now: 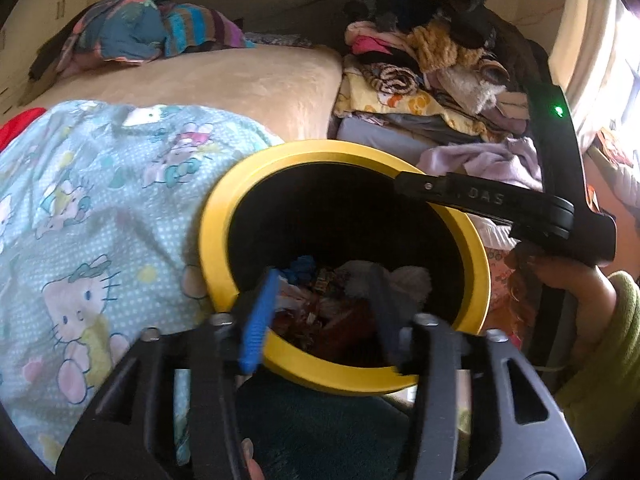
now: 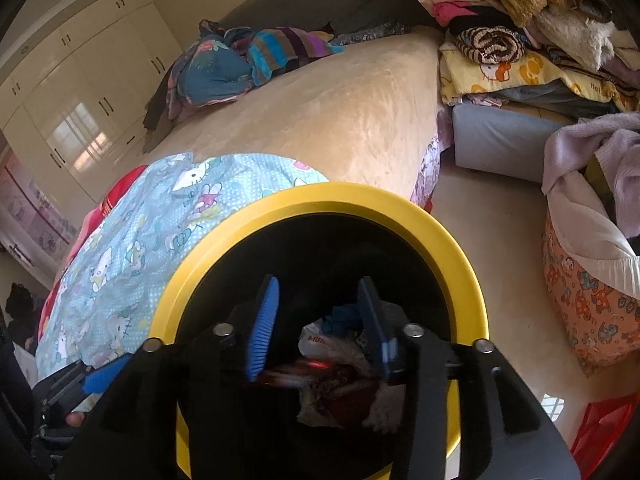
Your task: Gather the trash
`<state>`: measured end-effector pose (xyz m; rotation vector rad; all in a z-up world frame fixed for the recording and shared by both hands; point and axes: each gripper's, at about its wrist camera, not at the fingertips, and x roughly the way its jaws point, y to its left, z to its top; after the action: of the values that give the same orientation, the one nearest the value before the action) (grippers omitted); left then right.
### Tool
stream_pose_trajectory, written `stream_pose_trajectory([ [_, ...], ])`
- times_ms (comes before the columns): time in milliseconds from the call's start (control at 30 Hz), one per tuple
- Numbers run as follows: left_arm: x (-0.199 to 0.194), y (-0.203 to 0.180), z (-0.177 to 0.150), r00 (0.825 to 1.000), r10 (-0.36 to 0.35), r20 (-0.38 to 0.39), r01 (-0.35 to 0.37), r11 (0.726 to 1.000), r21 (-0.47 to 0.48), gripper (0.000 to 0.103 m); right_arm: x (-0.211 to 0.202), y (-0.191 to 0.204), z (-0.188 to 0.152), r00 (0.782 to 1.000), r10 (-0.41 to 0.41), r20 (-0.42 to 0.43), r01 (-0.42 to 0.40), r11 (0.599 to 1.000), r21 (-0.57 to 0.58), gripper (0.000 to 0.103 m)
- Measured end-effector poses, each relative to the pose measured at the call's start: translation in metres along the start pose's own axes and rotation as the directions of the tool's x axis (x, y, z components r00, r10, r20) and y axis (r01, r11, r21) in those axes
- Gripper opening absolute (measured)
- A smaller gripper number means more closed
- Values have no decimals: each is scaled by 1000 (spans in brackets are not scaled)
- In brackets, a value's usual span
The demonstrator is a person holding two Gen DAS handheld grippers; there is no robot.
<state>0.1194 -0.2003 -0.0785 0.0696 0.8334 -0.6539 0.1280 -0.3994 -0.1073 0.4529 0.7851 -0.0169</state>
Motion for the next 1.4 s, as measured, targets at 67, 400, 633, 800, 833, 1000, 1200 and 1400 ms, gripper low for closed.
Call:
stream_pose_trajectory([
  [67, -7, 3, 2, 1000, 8, 13, -8, 1000, -9, 61, -3, 6, 0, 1000, 8, 7, -8, 1000, -9, 50],
  [400, -68, 34, 3, 983, 139, 118, -129, 988, -83, 92, -37, 50, 0, 991, 60, 121, -51, 995, -83, 86],
  [633, -114, 53, -8, 943, 274, 191, -248, 957, -148, 92, -68, 95, -15, 967, 103, 232, -69, 986, -149, 96],
  [800, -140, 63, -22, 909, 348, 230, -312, 933, -179, 92, -88, 130, -33, 941, 142, 307, -78, 974, -210, 97],
  [833, -147, 66, -26, 896, 372, 243, -331, 924, -193, 92, -92, 138, -38, 932, 151, 328, -75, 969, -234, 97],
  [1000, -171, 73, -41, 842, 460, 282, -403, 883, -240, 92, -109, 160, -62, 894, 167, 415, -33, 950, -311, 97],
  [1200, -190, 85, -62, 797, 514, 316, -436, 853, -287, 92, -115, 170, -84, 871, 139, 471, 35, 939, -342, 97],
  [1400, -194, 88, -68, 788, 522, 326, -434, 847, -308, 92, -114, 177, -92, 867, 152, 474, 49, 922, -384, 97],
])
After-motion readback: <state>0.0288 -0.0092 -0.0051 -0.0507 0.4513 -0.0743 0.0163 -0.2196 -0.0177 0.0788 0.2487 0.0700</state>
